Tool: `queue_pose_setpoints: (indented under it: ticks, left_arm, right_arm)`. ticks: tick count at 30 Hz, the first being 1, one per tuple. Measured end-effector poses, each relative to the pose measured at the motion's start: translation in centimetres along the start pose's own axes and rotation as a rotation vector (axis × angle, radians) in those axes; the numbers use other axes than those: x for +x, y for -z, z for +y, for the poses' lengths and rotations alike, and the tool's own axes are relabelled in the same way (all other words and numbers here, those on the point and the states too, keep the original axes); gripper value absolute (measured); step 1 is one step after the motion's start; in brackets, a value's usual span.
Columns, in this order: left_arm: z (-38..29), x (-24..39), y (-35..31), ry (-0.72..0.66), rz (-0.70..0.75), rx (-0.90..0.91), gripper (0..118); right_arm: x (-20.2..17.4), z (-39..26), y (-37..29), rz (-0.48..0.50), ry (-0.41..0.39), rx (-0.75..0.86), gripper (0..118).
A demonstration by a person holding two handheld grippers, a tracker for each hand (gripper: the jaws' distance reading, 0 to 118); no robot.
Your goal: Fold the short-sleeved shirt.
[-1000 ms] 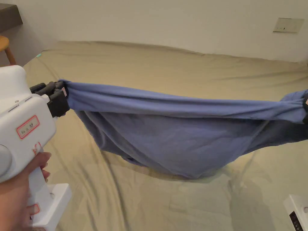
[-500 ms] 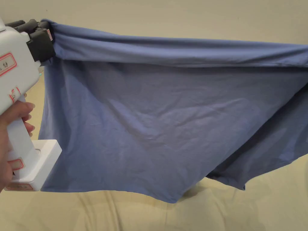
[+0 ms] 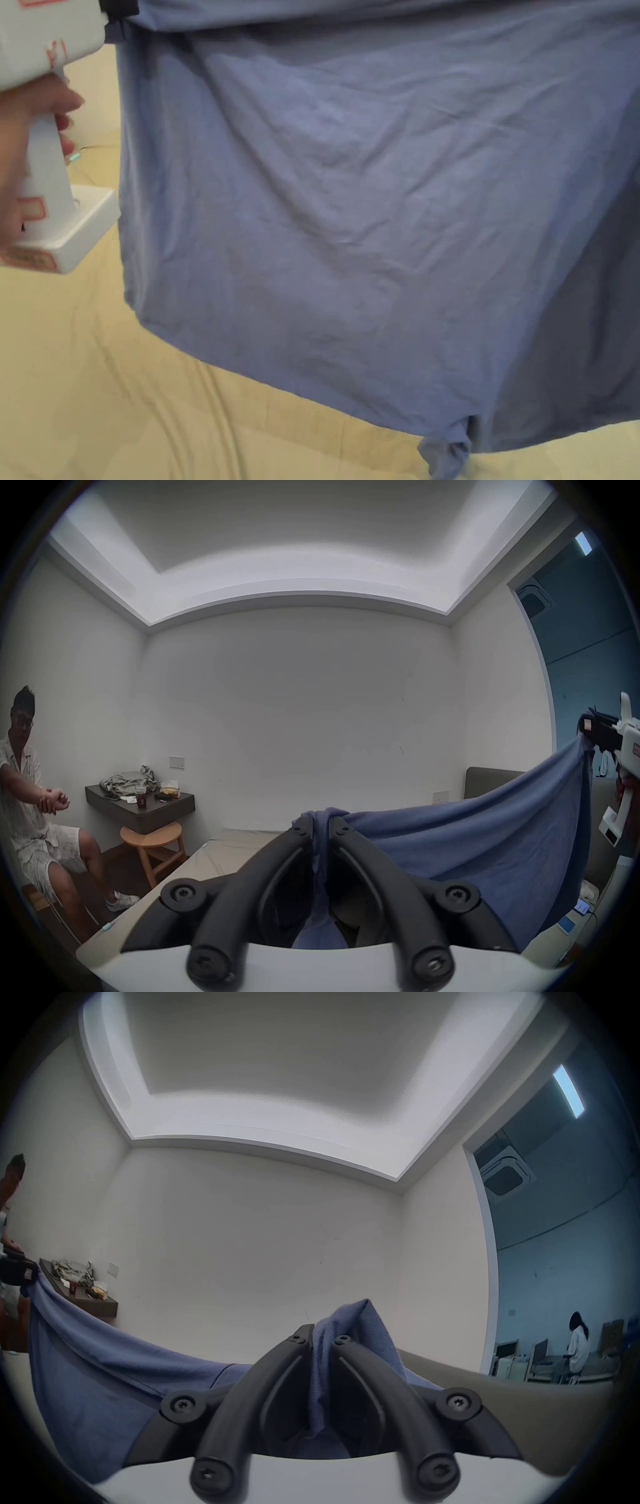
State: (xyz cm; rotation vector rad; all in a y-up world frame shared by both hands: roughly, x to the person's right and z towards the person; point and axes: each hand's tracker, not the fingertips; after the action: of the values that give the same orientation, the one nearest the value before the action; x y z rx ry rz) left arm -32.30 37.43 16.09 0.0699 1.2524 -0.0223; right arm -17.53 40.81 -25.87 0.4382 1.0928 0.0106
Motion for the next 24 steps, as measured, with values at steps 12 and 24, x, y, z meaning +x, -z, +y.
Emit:
queue_pose_setpoints:
  ticks: [12, 24]
  left_arm:
    - [0.7, 0.3, 12.2, 0.105, 0.007, -0.07, 5]
    - [-3.0, -0.9, 24.2, 0.156, 0.052, -0.123, 5]
  right_arm:
    - [-2.0, -0.5, 12.0, -0.054, -0.173, 0.0, 6]
    - [-5.7, -5.7, 18.5, -0.047, -0.238, -0.051, 6]
